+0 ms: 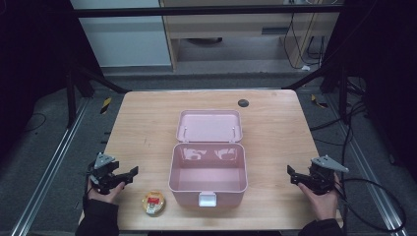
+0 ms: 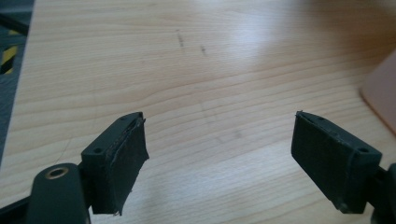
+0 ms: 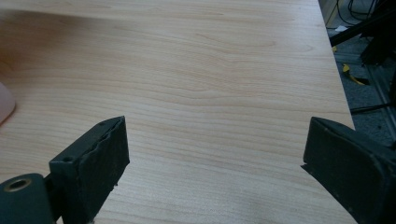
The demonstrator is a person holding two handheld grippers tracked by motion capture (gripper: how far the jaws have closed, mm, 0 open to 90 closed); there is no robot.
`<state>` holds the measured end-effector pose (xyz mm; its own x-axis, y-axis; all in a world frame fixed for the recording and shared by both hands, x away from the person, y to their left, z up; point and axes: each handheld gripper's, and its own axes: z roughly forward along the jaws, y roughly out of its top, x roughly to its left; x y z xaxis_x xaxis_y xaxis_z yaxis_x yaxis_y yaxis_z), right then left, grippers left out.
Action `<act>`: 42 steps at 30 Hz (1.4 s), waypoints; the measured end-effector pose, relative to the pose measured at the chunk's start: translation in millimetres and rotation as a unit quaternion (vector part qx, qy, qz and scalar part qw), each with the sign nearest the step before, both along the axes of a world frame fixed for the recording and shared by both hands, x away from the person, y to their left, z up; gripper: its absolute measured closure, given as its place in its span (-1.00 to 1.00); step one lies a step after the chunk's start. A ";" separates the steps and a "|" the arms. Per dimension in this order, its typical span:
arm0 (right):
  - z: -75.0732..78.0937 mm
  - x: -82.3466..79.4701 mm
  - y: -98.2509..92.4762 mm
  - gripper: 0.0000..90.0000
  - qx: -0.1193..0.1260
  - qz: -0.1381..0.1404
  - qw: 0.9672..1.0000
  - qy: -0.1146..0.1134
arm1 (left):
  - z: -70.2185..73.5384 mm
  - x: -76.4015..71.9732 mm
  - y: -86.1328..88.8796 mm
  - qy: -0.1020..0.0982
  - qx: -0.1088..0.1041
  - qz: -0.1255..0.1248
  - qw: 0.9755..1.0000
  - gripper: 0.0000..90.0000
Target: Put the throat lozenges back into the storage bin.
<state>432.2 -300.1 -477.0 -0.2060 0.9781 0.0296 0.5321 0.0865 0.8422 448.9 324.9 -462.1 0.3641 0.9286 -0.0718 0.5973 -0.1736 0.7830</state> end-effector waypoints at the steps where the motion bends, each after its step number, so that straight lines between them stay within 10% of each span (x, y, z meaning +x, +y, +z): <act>1: 0.2 -0.1 0.1 -0.85 0.000 0.001 1.000 0.000 | 2.7 -0.1 -1.0 0.001 0.000 -0.011 1.000 -0.62; 16: 2.8 -0.7 3.5 -0.86 -0.022 0.005 1.000 0.000 | 59.1 -10.0 -1.3 -0.005 0.037 -0.127 0.991 -0.62; 24: 2.6 -1.1 4.6 -0.88 -0.025 0.009 1.000 0.000 | 84.3 -15.5 -2.1 0.013 0.057 -0.201 0.978 -0.63; 30: 1.9 -0.5 5.0 -0.88 -0.029 0.010 1.000 0.001 | 87.5 -16.2 -7.2 0.032 0.078 -0.252 0.964 -0.64; 35: 1.9 -0.8 6.3 -0.89 -0.033 0.014 0.999 0.000 | 83.8 -14.7 -15.0 0.059 0.098 -0.301 0.947 -0.67; 36: 1.9 -0.8 6.3 -0.89 -0.033 0.014 0.999 0.000 | 83.8 -14.7 -15.0 0.059 0.098 -0.301 0.947 -0.67; 37: 1.8 -0.9 6.2 -0.89 -0.035 0.015 0.999 0.001 | 81.5 -14.9 -18.2 0.065 0.108 -0.315 0.941 -0.68; 42: 1.3 -0.9 6.8 -0.89 -0.037 0.015 0.999 0.002 | 75.1 -15.9 -25.2 0.080 0.139 -0.343 0.926 -0.71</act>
